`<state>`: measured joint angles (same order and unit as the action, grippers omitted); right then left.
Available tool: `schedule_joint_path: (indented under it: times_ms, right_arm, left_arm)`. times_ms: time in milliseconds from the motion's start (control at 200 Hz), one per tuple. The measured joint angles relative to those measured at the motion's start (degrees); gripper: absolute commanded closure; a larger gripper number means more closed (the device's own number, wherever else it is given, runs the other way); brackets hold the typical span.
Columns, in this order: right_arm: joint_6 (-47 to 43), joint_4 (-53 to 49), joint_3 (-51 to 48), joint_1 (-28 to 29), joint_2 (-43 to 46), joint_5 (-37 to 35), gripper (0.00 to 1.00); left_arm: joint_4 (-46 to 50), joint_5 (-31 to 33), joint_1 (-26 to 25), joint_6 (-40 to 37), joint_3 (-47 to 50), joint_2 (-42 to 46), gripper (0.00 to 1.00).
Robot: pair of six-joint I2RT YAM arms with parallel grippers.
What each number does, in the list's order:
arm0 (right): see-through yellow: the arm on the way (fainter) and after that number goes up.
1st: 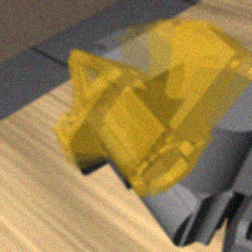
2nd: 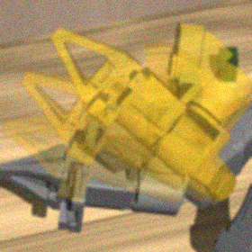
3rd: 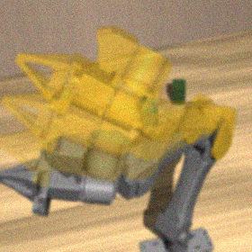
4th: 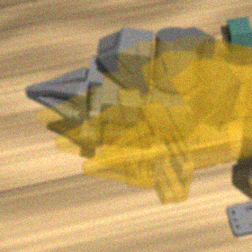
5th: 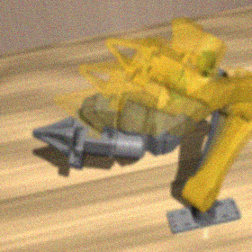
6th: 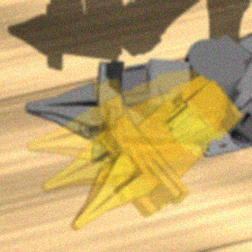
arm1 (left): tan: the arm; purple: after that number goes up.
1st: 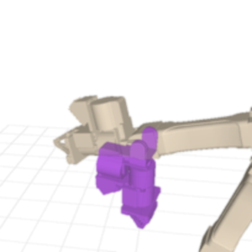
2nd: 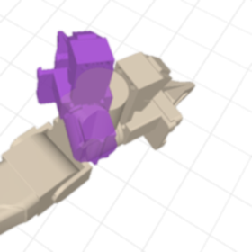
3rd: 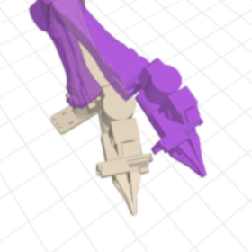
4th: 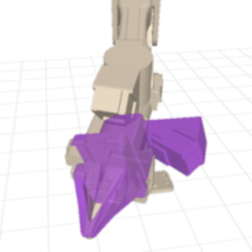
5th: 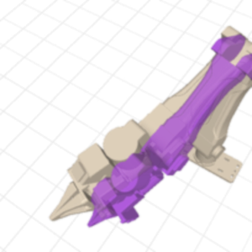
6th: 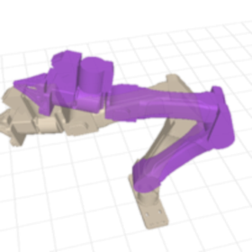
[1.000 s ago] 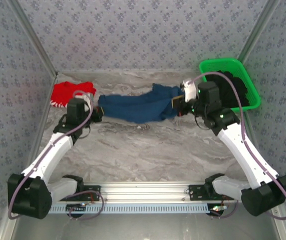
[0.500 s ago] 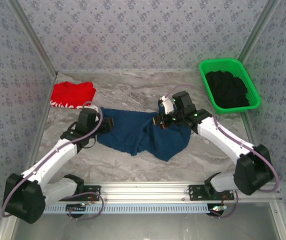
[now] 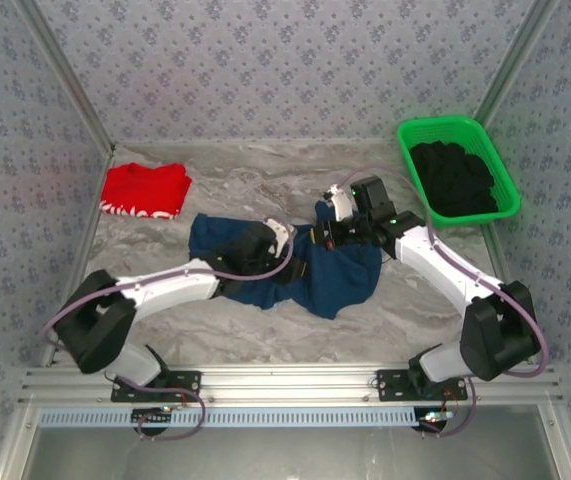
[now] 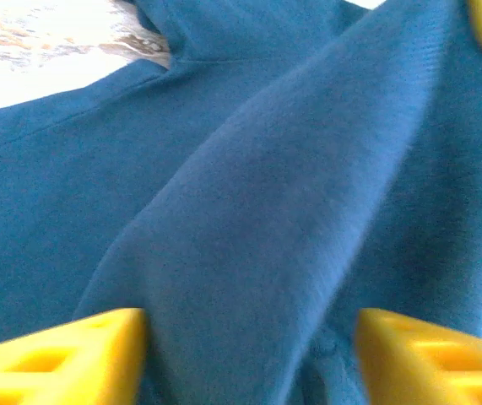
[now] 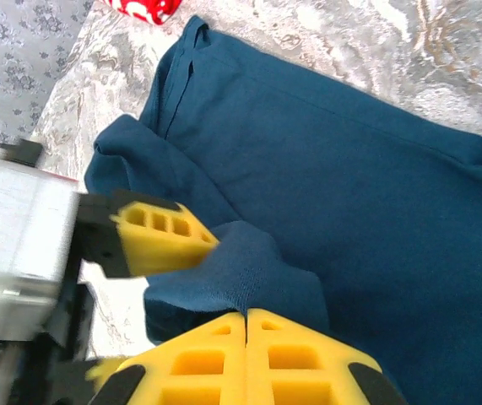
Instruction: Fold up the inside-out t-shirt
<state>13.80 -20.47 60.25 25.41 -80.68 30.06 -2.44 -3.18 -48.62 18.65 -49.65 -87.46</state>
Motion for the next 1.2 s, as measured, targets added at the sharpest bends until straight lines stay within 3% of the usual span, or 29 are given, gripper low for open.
schedule_joint_path:
  times_ms: [50, 130, 215, 385, 690, 834, 934, 989, 1029, 1124, 1199]
  right_arm:
    - [0.2, -0.9, 0.0, -0.7, 0.5, -1.1, 1.00]
    - [0.4, -4.9, 1.2, -1.3, 0.8, -9.6, 0.95]
    - [0.1, -8.5, 2.9, -1.1, 0.6, -19.2, 0.85]
    - [-1.7, -9.6, 1.7, 1.2, 1.7, -25.8, 0.66]
    - [-1.0, -4.6, -13.9, 6.5, 18.2, -18.8, 0.43]
    - [0.8, -1.0, -17.4, 9.2, 16.0, -23.5, 0.31]
    - [2.0, 3.3, -18.1, 10.7, 11.0, -28.6, 0.28]
    - [2.3, 6.5, -18.1, 11.3, 8.3, -30.7, 0.29]
    - [2.4, 9.6, -18.1, 11.6, 5.8, -32.1, 0.35]
    - [3.1, 15.8, -18.1, 11.9, 0.9, -33.8, 0.76]
    - [3.2, 18.5, -18.1, 11.5, -0.8, -32.9, 0.97]
  left_arm:
    - [-0.4, -1.3, 0.2, -0.7, -1.4, -1.9, 0.76]
    - [-2.0, -6.1, 1.2, -0.2, -1.7, -2.5, 0.92]
    - [-6.2, -13.4, 3.3, 0.8, -0.8, -1.6, 0.99]
    - [-12.6, -24.8, 7.8, 5.9, 0.9, 0.0, 1.00]
    - [-12.5, -30.6, 8.0, 9.4, 0.2, -0.1, 1.00]
    - [-12.7, -31.4, 8.0, 10.2, -0.6, -0.1, 1.00]
    - [-12.5, -31.8, 8.0, 10.6, -0.7, -0.1, 1.00]
    - [-12.5, -32.0, 8.0, 10.6, -0.7, -0.1, 1.00]
    - [-12.5, -32.2, 8.0, 10.6, -0.7, -0.1, 1.00]
    - [-12.4, -32.2, 8.0, 10.6, -0.7, -0.1, 1.00]
    - [-12.1, -32.1, 8.5, 10.8, -0.7, 0.2, 1.00]
